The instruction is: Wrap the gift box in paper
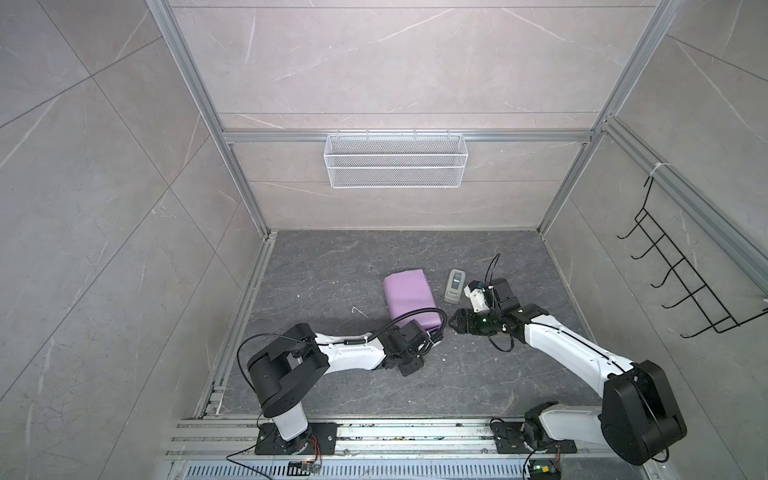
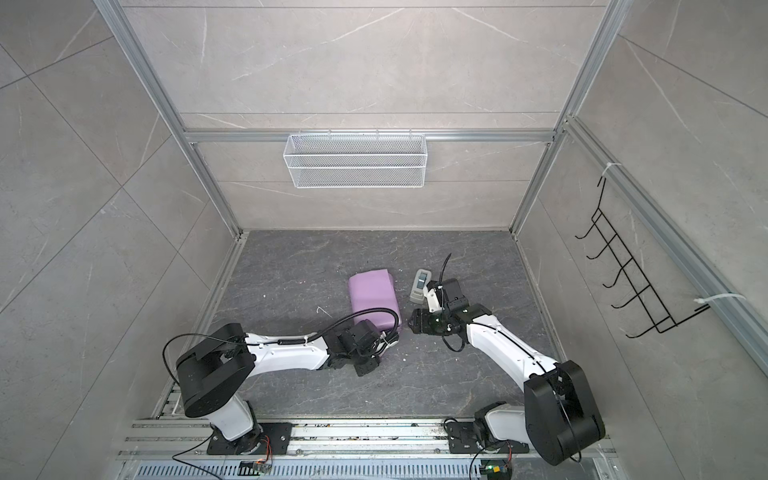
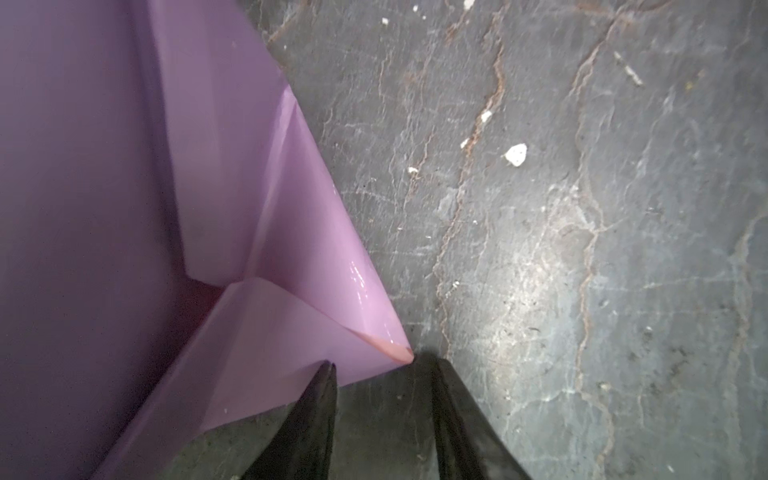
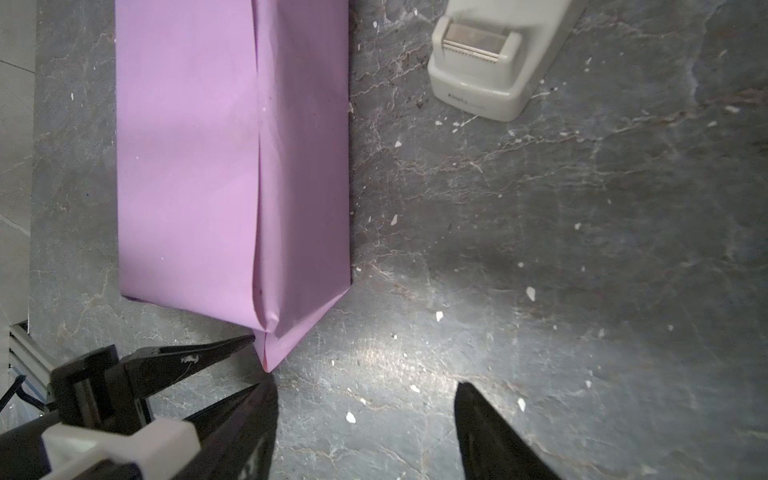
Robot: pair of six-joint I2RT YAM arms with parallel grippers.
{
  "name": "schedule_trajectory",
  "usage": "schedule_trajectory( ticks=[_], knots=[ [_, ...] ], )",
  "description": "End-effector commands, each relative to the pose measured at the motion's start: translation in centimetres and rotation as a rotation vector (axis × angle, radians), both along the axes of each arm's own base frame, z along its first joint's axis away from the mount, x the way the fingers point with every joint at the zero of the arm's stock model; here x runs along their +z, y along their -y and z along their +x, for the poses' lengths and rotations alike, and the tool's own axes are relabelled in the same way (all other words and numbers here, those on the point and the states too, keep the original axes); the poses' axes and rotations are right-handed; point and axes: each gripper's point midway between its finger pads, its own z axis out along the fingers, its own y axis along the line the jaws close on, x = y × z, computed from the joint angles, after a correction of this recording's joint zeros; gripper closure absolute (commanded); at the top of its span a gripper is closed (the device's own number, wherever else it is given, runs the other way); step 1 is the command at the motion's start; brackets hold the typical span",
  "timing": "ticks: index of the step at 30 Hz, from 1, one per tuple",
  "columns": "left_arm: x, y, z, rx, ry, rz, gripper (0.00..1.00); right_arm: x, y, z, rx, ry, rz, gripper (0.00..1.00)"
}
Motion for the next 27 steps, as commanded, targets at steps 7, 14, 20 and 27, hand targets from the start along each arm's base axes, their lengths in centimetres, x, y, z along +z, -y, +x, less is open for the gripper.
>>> schedule_trajectory(
  ticks=[7, 14, 20, 27],
  knots=[
    [-0.9, 0.0, 0.4, -0.042, 0.015, 0.065, 0.63, -1.0, 0.1, -0.6, 0.013, -0.019, -0.015, 0.31],
    [-1.4, 0.1, 0.6, -0.029, 0.010, 0.067, 0.73, -1.0, 0.2, -0.7, 0.011, -0.020, -0.017, 0.31],
    [-1.2, 0.5, 1.1, -0.006, 0.019, 0.042, 0.84, -0.9, 0.2, -0.7, 0.011, -0.019, -0.019, 0.31],
    [-0.1, 1.5, 1.1, 0.006, 0.013, -0.024, 0.95, -0.9, 0.4, -1.1, 0.008, -0.016, -0.019, 0.31]
  ],
)
